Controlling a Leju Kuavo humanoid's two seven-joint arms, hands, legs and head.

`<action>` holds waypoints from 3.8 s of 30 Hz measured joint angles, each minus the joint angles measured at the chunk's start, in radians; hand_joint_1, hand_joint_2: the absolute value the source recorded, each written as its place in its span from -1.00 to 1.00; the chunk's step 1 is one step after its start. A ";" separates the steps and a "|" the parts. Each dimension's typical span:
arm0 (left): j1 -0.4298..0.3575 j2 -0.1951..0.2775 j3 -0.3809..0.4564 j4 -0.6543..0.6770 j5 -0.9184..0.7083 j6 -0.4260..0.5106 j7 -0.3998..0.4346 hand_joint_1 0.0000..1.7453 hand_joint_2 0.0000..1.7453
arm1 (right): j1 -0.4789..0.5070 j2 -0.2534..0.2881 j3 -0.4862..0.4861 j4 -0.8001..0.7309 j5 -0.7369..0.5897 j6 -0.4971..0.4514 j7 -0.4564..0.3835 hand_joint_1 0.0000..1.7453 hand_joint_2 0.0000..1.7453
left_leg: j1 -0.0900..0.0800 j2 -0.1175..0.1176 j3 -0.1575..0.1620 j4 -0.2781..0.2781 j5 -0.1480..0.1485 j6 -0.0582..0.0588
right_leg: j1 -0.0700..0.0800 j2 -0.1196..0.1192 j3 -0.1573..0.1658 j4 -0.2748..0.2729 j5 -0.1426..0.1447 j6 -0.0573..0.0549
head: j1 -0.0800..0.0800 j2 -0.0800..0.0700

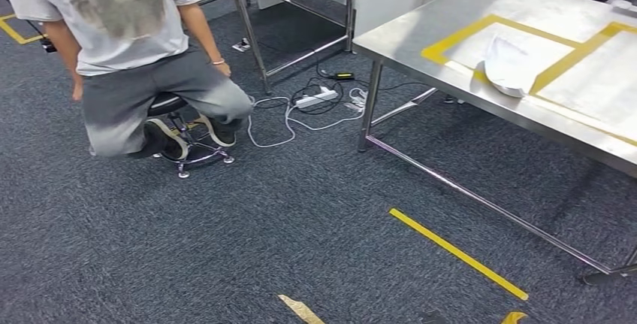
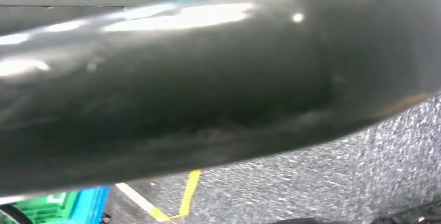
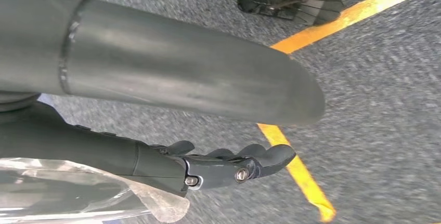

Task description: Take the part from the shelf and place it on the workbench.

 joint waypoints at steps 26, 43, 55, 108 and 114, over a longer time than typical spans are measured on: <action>-0.002 0.007 0.007 0.000 0.006 0.014 -0.007 -1.00 -1.00 | 0.005 0.000 -0.002 0.001 0.018 -0.027 0.024 -1.00 -1.00 | 0.000 -0.064 -0.128 0.237 -0.118 -0.007 | -0.005 0.062 -0.020 0.011 0.005 -0.014 | 0.005 0.000; 0.000 0.010 0.031 0.001 0.022 -0.005 0.015 -1.00 -1.00 | -0.001 0.010 -0.002 0.001 0.032 -0.026 0.033 -1.00 -1.00 | -0.009 -0.098 0.013 -0.044 0.005 0.052 | -0.004 0.093 -0.150 0.272 -0.092 0.029 | 0.019 0.000; -0.002 0.011 0.032 0.003 0.021 -0.005 0.021 -1.00 -1.00 | -0.002 0.009 -0.003 0.001 0.030 -0.023 0.030 -1.00 -1.00 | -0.004 -0.072 -0.099 0.174 -0.105 -0.002 | -0.010 0.085 -0.035 0.027 0.002 -0.010 | 0.007 0.000; -0.010 0.029 0.232 0.003 0.202 -0.060 -0.006 -1.00 -1.00 | 0.000 0.031 -0.019 0.001 0.036 0.001 -0.014 -1.00 -1.00 | 0.001 -0.149 -0.003 -0.025 0.000 0.028 | -0.014 0.167 -0.054 0.066 -0.009 0.023 | 0.015 0.000; -0.003 0.034 0.232 0.003 0.189 -0.062 0.003 -1.00 -1.00 | -0.001 0.032 -0.021 0.002 0.035 0.006 -0.015 -1.00 -1.00 | 0.002 -0.128 -0.042 0.036 -0.033 -0.005 | -0.016 0.125 -0.028 0.033 -0.007 -0.007 | 0.006 0.000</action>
